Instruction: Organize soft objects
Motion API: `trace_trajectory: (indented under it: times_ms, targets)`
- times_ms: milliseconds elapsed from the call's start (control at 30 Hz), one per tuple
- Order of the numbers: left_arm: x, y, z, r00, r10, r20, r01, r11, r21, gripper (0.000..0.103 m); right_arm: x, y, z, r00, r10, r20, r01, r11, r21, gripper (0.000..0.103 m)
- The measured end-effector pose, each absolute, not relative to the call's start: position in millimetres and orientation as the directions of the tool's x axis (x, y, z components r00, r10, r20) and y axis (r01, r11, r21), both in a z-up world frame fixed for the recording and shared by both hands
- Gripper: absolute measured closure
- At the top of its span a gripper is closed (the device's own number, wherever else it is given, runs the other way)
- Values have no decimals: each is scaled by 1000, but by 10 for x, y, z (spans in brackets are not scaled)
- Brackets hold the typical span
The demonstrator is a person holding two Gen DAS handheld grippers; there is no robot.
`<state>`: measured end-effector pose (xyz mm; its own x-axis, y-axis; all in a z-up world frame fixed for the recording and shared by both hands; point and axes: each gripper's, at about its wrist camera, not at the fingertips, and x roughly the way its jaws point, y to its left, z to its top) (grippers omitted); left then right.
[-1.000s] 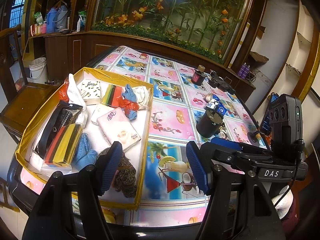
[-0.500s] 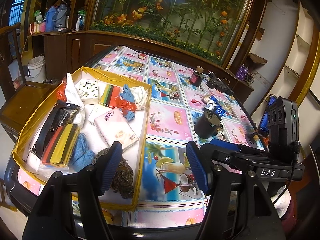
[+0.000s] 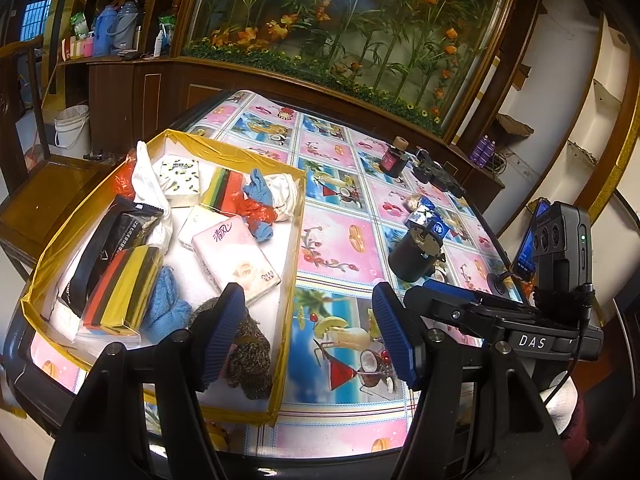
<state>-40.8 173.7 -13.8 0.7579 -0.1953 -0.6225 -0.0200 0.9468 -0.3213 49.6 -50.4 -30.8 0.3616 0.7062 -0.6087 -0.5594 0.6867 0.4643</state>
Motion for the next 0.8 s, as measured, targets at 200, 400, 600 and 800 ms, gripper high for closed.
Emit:
trace_trajectory:
  times_ms: [200, 400, 600, 800]
  targets:
    - [-410, 1751, -150, 756, -200, -624, -19, 945, -326, 38, 522, -472, -325, 360, 700, -617, -555, 692, 461, 26]
    - [-407, 1753, -157, 755, -208, -621, -17, 942, -335, 38, 543, -465, -338, 361, 693, -624, -548, 699, 459, 26]
    - [-399, 1795, -145, 758, -213, -617, -22, 936, -351, 38, 590, -524, -276, 376, 688, -621, -542, 707, 455, 26]
    - [-433, 1783, -74, 776, -229, -588, -3, 930, -366, 36, 928, -1095, 138, 534, 635, -558, -453, 772, 445, 22]
